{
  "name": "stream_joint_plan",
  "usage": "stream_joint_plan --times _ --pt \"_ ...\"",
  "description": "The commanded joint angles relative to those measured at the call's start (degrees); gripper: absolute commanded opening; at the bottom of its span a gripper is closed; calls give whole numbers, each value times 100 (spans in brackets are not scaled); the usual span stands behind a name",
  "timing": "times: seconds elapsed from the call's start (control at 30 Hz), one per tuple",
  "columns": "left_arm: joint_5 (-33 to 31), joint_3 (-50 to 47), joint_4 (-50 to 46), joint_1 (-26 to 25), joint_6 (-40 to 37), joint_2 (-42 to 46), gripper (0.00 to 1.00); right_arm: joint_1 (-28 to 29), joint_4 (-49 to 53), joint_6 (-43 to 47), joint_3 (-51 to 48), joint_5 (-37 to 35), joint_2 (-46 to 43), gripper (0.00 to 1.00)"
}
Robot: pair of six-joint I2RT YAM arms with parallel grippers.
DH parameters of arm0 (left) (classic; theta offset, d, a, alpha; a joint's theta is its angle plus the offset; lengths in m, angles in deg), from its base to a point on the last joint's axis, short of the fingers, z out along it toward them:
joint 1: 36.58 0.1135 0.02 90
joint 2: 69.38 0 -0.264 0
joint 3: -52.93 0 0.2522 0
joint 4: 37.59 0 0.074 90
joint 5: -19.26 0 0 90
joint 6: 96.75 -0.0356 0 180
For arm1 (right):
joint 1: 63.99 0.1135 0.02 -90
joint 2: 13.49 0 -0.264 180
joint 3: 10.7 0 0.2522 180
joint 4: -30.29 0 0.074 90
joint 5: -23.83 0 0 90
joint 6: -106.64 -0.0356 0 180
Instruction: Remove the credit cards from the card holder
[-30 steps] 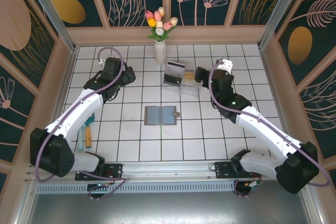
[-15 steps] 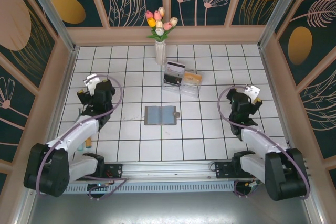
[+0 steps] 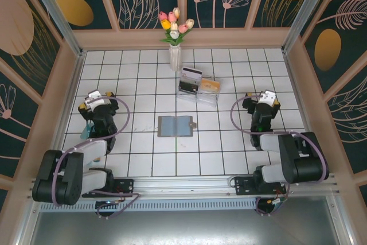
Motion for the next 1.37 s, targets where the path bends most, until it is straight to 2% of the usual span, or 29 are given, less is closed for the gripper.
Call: stream_joint_plan --times 0.0,0.17,0.3,0.4,1.33 --pt "842 -184 1168 120 -190 -175 99 -211 -919 217 44 813 260 99" --pt "1581 -270 1864 458 -85 -696 99 -479 -1082 139 61 1468 558 99" --pt "1967 -287 2346 488 -189 -1205 99 -585 -1432 156 -83 1885 682 99" --pt "2162 -148 2306 488 -277 -1469 99 -602 -1581 139 -100 1925 844 99" --pt "2154 -99 2307 483 -278 -1601 99 -713 -1500 45 -55 1994 861 99"
